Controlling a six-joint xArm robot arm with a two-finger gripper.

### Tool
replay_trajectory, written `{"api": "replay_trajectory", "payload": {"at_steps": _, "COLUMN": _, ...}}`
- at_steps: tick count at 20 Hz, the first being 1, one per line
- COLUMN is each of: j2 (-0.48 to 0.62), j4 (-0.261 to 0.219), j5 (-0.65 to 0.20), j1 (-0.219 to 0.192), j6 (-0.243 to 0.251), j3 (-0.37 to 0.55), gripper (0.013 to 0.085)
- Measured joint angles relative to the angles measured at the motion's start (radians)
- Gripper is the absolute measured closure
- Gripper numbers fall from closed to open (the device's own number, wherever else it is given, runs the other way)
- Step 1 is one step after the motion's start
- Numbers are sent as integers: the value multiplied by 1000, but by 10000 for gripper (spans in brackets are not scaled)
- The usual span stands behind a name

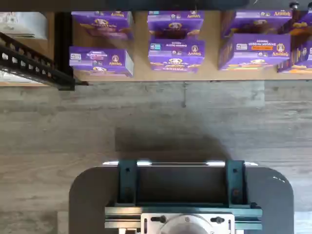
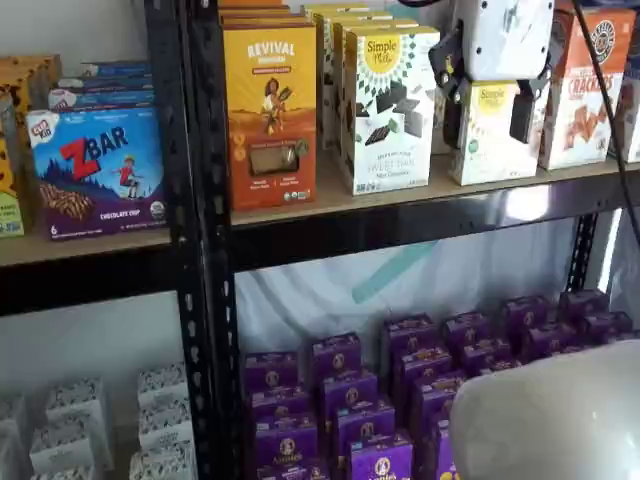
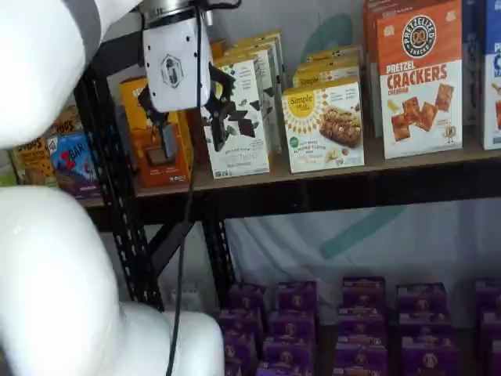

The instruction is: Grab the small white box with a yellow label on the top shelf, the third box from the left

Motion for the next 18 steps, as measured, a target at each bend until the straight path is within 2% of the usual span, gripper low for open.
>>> {"api": "replay_trajectory", "payload": {"at_steps": 3, "j2": -14, "j4": 30, "j5": -22, "j1": -28, "j6": -16, "j3": 12, "gripper": 130}}
{"api": "replay_trajectory", "payload": {"at_steps": 5, "j2": -14, "j4": 31, "j5": -23, "j1": -30, "j6": -18, "j3": 13, "gripper": 130}}
{"api": "replay_trajectory", "payload": {"at_steps": 7, "j2": -16, "j4": 23, "j5": -31, "j1": -26, "j6": -18, "j3": 16, "gripper": 130}}
{"api": "replay_trajectory", "payload": {"at_steps": 11, "j2": -25, "j4": -23, "j5": -98, "j1": -19, "j6": -29, "j3": 35, "gripper": 130}}
{"api": "replay_trajectory", "payload": {"at_steps": 15, "j2": -3, "j4": -38, "j5": -181, "j1": -78, "j6": -88, "j3": 47, "gripper": 130}}
{"api": "replay_trajectory", "payload": {"at_steps": 18, "j2": 38, "j4": -45, "j5": -255, "j1": -145, "j6": -153, "j3": 45, "gripper": 130}}
